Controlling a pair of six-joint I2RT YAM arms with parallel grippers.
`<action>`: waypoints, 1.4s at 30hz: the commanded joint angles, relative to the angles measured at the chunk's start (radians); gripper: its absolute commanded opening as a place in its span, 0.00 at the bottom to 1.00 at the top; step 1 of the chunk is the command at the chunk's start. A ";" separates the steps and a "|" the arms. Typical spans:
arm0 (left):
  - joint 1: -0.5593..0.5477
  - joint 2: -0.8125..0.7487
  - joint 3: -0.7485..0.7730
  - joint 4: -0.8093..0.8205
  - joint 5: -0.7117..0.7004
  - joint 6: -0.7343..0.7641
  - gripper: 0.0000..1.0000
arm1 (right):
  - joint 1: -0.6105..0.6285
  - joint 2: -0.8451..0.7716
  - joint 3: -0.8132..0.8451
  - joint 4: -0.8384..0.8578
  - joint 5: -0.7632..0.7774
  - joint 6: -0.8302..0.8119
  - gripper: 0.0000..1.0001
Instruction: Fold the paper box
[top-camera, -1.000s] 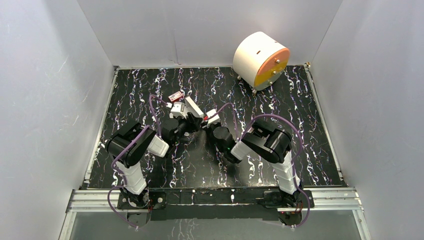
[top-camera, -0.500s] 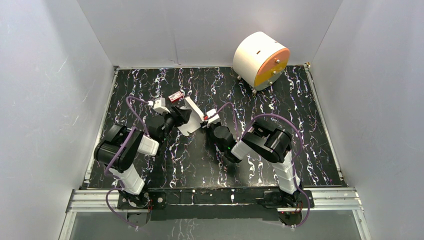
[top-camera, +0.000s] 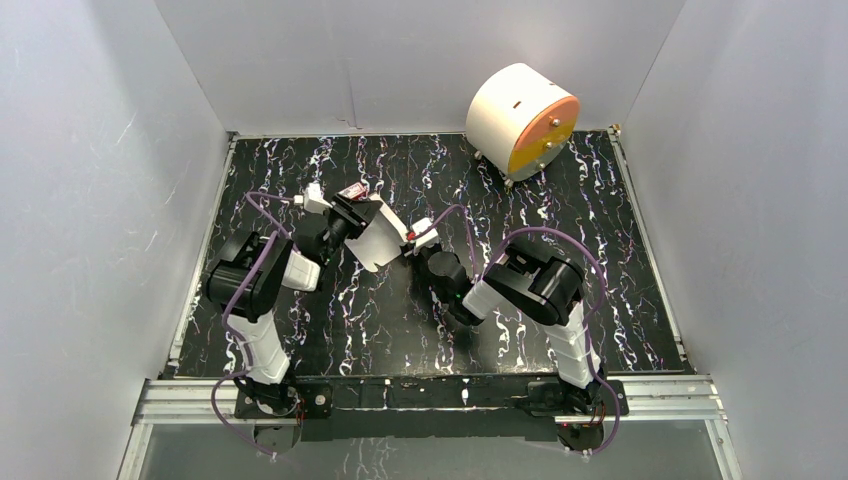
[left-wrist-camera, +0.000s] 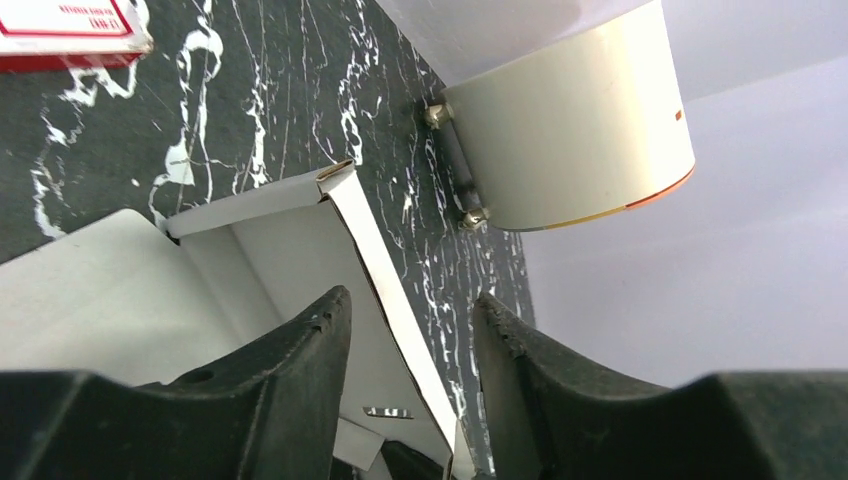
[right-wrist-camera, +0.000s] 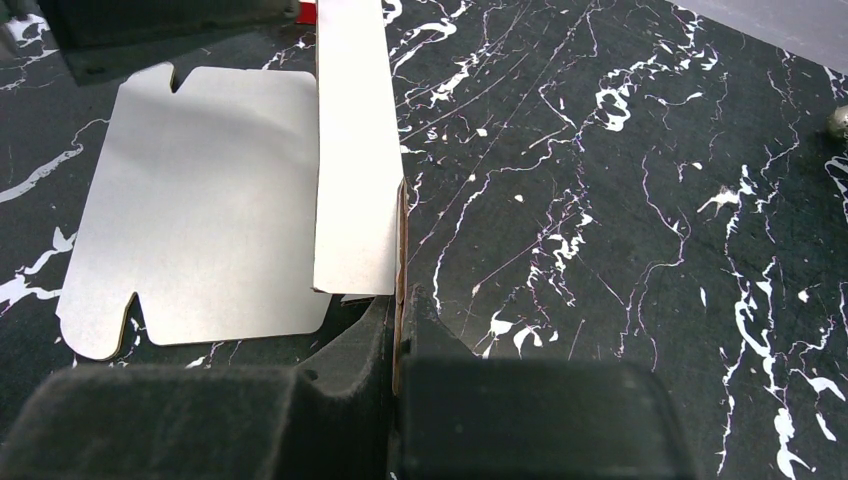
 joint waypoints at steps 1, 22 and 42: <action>0.006 0.050 0.049 0.033 0.051 -0.129 0.43 | 0.005 0.029 -0.012 -0.163 -0.046 -0.006 0.00; 0.001 0.155 -0.005 0.228 0.088 -0.321 0.00 | 0.000 0.001 -0.025 -0.171 0.035 0.052 0.00; -0.134 -0.048 -0.244 0.287 -0.023 -0.335 0.00 | -0.018 -0.040 -0.040 -0.174 0.065 0.112 0.00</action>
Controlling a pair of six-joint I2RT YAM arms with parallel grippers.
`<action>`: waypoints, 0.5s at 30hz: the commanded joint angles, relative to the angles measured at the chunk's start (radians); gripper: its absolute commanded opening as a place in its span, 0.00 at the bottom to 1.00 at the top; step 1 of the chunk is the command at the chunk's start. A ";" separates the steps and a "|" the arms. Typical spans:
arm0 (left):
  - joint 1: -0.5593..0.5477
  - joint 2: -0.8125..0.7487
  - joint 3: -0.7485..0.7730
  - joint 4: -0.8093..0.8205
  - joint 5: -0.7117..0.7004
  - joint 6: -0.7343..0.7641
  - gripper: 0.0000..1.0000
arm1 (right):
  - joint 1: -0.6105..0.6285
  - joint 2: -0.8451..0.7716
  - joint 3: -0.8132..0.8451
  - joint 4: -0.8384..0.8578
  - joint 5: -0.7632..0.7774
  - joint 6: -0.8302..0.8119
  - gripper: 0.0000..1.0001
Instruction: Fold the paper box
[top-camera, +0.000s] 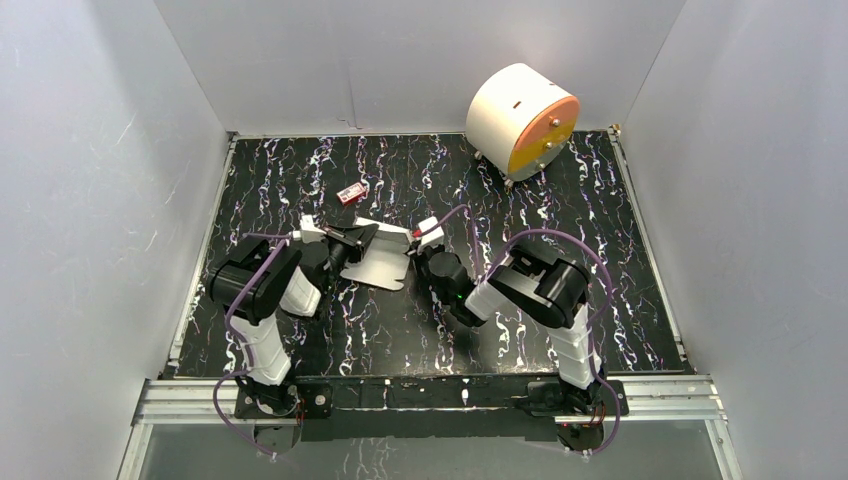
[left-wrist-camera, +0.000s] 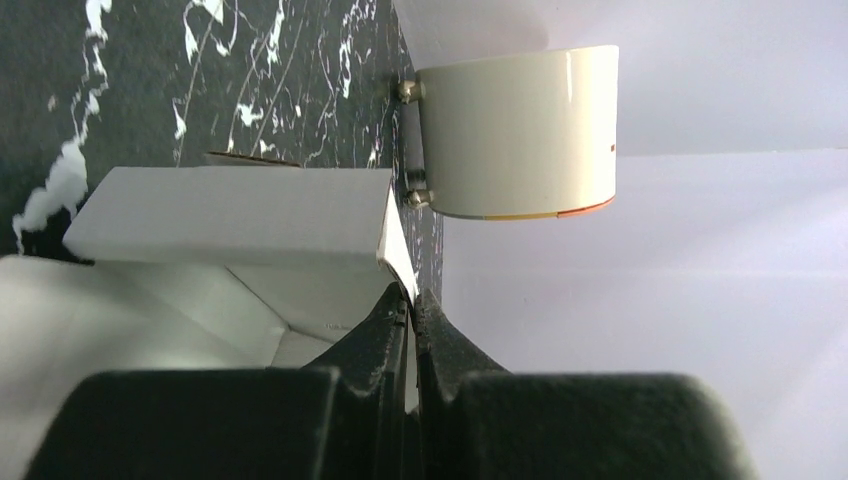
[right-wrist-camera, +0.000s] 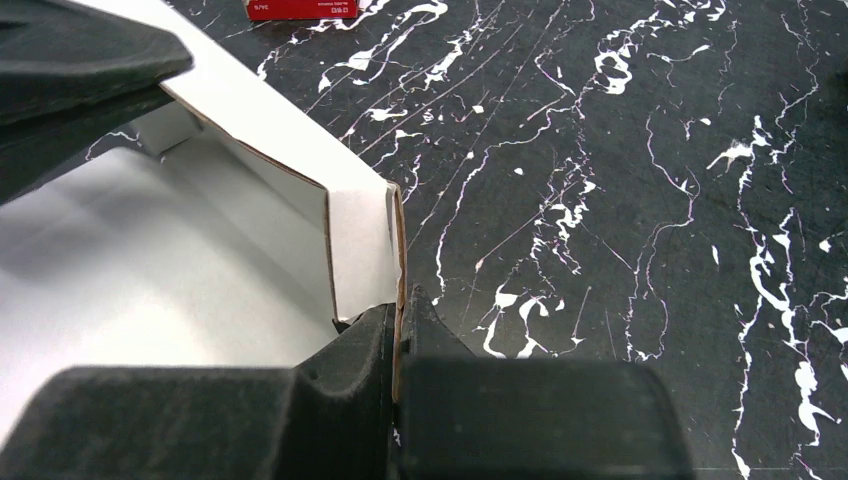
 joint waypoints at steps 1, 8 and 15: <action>-0.074 -0.075 -0.056 0.078 0.075 0.007 0.00 | -0.017 -0.005 -0.021 -0.134 0.032 0.006 0.00; -0.098 -0.124 -0.118 0.078 0.063 0.019 0.00 | -0.025 -0.017 -0.050 -0.104 0.019 -0.024 0.00; -0.129 -0.124 -0.152 0.078 0.073 0.029 0.01 | -0.026 -0.018 -0.054 -0.089 -0.051 -0.025 0.00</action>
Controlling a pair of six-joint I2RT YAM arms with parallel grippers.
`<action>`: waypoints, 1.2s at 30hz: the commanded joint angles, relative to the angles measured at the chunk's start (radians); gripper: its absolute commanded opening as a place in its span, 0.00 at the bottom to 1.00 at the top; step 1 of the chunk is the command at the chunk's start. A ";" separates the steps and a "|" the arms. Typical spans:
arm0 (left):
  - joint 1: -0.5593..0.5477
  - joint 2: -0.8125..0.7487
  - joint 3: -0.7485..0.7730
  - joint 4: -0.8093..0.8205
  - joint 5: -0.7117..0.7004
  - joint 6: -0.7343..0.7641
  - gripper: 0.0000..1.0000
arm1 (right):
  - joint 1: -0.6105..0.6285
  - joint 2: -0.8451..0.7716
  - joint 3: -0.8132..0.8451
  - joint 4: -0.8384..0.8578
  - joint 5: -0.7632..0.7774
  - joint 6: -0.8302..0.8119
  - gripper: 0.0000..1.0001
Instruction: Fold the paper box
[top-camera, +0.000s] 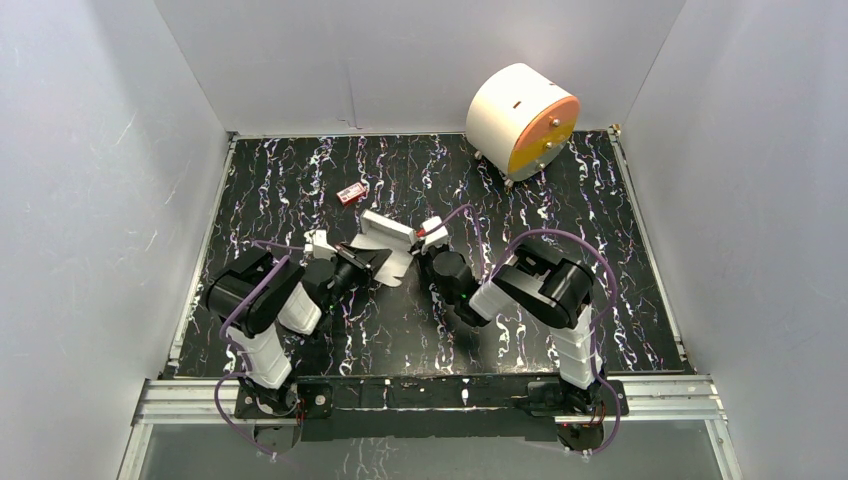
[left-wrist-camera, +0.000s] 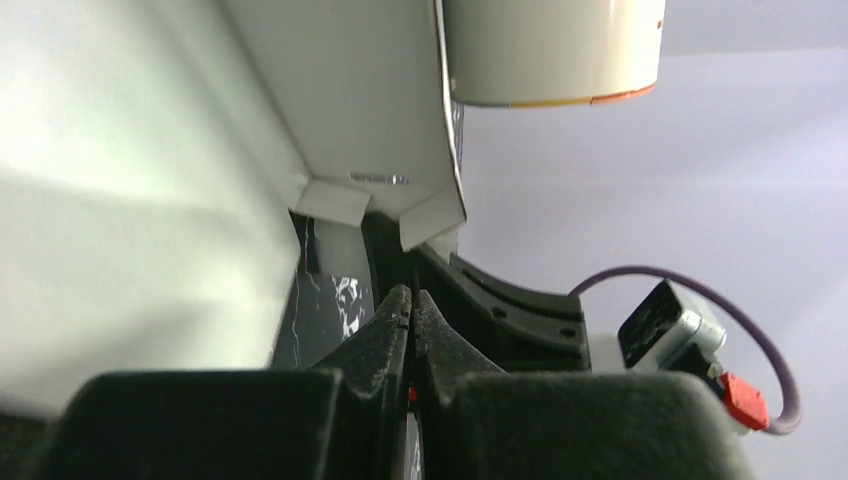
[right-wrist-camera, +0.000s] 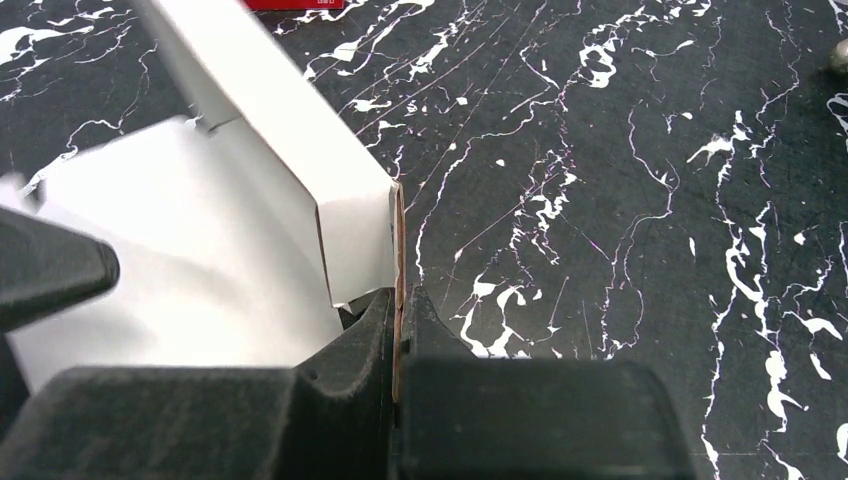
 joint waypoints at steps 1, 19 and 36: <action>-0.032 -0.040 -0.016 0.077 0.045 0.026 0.01 | -0.011 0.010 -0.022 -0.082 -0.063 -0.044 0.00; 0.073 -0.195 0.095 -0.254 0.019 0.143 0.48 | -0.013 0.031 -0.052 -0.024 -0.143 -0.122 0.00; 0.161 0.080 0.306 -0.224 0.031 0.080 0.42 | -0.012 0.031 -0.055 -0.017 -0.162 -0.127 0.00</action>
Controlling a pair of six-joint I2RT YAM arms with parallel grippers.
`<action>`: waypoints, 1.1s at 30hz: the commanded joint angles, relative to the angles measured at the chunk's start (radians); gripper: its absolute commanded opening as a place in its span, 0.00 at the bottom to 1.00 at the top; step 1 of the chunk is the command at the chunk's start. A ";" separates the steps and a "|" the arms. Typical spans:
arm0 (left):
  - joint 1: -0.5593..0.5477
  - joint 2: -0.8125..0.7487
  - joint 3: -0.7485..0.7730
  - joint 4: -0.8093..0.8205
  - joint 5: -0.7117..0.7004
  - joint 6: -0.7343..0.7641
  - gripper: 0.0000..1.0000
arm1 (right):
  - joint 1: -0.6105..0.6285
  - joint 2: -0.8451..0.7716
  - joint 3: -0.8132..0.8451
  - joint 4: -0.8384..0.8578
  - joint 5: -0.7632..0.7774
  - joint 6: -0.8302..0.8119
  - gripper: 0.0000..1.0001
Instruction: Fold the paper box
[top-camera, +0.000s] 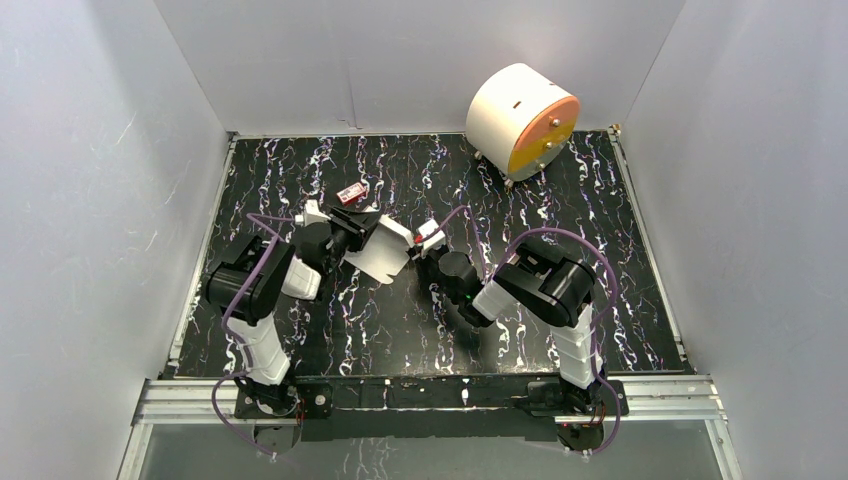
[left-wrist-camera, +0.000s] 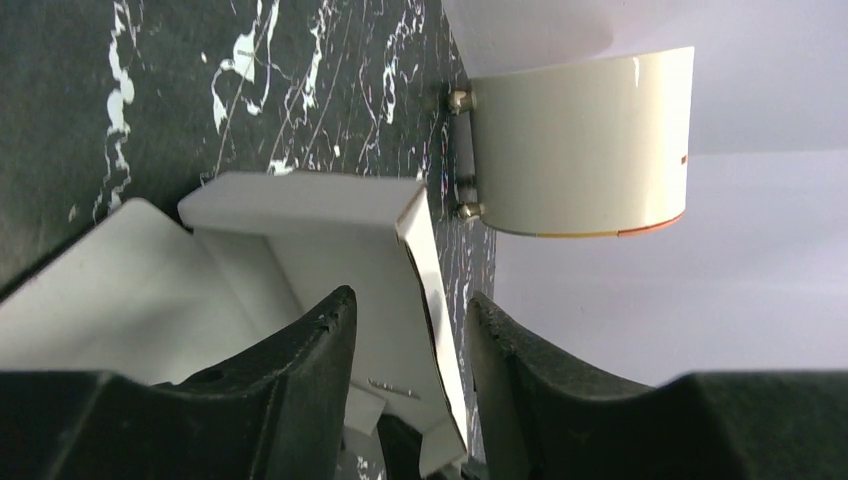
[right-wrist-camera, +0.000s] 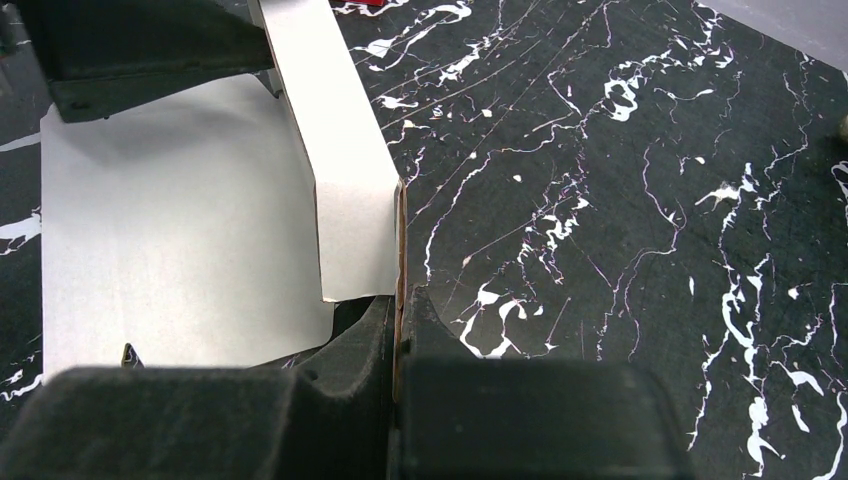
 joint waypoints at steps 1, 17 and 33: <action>0.025 0.057 0.054 0.062 0.027 -0.042 0.40 | 0.004 0.030 -0.027 -0.064 -0.037 -0.005 0.00; 0.003 0.126 -0.102 0.418 0.023 -0.233 0.00 | -0.003 -0.006 -0.021 -0.096 0.042 0.061 0.00; -0.133 0.010 -0.273 0.483 -0.077 -0.241 0.00 | -0.003 -0.039 -0.016 -0.125 0.049 0.094 0.00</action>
